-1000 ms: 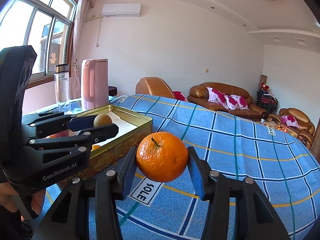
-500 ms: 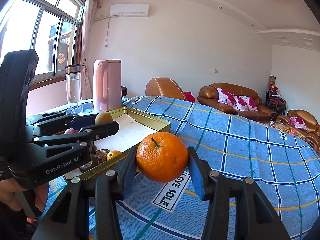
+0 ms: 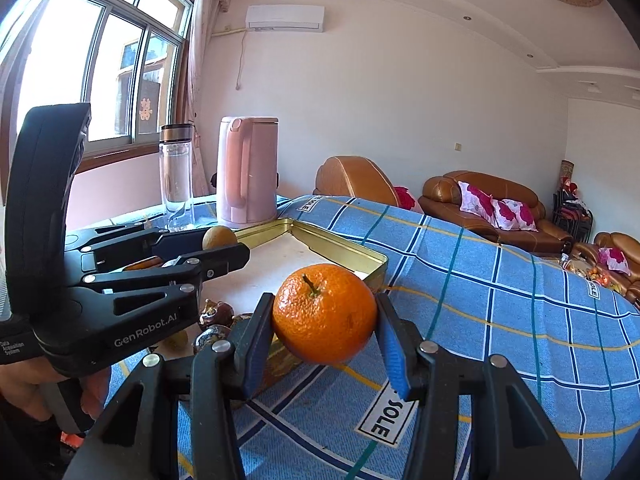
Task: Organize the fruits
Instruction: 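Carry the orange and yellow round fruit in both tools over the gold tray, then lower both tools into the gold tray and open them to drop the fruits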
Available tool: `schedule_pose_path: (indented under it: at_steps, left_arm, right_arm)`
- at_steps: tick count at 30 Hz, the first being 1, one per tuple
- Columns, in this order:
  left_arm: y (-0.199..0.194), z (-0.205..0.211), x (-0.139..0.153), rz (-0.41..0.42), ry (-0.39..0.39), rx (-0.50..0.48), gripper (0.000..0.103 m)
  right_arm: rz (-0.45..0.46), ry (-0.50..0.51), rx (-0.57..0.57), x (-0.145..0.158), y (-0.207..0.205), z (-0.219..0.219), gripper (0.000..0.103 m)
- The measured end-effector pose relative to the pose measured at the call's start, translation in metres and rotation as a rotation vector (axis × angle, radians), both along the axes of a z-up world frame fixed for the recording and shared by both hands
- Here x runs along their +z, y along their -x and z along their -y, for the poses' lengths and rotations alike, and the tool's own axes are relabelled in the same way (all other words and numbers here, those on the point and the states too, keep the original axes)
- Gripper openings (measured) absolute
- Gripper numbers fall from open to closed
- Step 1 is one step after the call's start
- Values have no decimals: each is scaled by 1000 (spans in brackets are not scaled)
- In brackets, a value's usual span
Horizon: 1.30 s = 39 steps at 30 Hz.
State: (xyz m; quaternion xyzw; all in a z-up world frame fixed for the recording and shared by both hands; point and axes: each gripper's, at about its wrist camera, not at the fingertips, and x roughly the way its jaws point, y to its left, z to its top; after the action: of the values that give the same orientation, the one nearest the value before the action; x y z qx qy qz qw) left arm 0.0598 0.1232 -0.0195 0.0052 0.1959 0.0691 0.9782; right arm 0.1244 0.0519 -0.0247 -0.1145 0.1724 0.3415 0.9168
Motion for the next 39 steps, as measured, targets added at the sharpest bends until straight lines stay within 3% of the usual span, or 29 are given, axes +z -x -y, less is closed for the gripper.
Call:
schedule_pose_path:
  at_steps: [14, 39]
  left_arm:
    - [6, -38, -6, -12, 27, 82, 29]
    - [12, -68, -16, -43, 52, 130, 29]
  right_arm:
    - [-3, 29, 70, -1, 3, -38, 51]
    - [-42, 72, 130, -11, 2, -79, 51]
